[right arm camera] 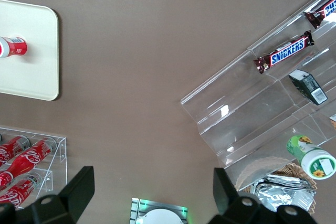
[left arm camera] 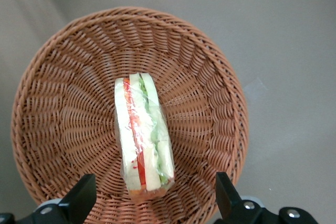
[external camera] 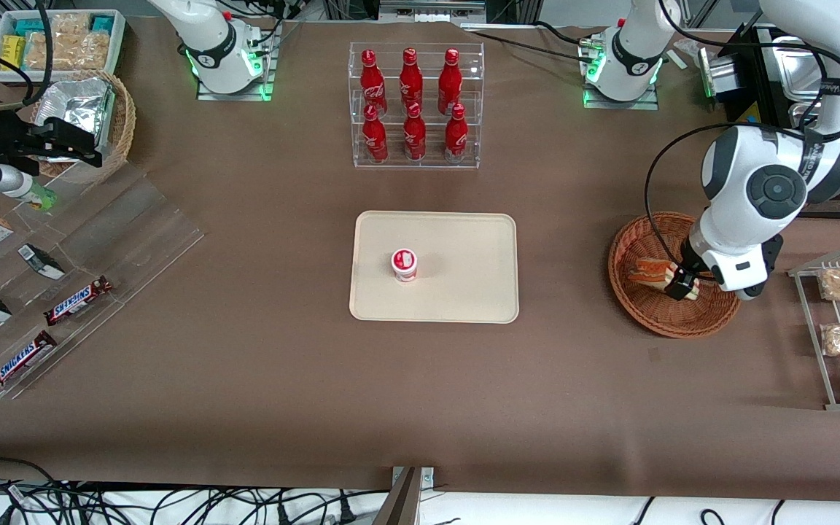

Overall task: Place sandwich from basket to tray
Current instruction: 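Close the left gripper on the wrapped sandwich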

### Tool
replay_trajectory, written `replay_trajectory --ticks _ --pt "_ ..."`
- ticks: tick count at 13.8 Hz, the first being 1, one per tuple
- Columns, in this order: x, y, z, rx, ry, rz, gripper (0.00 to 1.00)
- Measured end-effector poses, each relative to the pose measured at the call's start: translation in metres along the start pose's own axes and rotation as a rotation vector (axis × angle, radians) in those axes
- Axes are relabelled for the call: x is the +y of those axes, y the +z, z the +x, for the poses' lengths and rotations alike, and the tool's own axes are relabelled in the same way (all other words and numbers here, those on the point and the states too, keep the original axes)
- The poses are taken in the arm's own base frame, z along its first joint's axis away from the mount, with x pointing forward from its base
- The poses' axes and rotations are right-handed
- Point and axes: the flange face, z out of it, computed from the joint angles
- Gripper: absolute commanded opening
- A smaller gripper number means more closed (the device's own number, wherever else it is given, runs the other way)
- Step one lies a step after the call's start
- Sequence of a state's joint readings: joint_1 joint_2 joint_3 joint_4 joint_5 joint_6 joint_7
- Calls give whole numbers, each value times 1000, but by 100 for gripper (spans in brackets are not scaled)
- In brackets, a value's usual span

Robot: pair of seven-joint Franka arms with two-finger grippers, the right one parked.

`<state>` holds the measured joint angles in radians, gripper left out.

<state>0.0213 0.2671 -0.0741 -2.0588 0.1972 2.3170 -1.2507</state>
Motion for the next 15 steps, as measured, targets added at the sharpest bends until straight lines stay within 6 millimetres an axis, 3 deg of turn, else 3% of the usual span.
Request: replay_trajectory --ticks 8,12,14,15 --pt "-11 49 -8 -7 -41 -48 100" --pt "-14 64 -11 -4 -29 -39 100" --pt "-17 68 -6 4 -25 -32 25" --pt "-18 68 -4 5 -27 -31 2"
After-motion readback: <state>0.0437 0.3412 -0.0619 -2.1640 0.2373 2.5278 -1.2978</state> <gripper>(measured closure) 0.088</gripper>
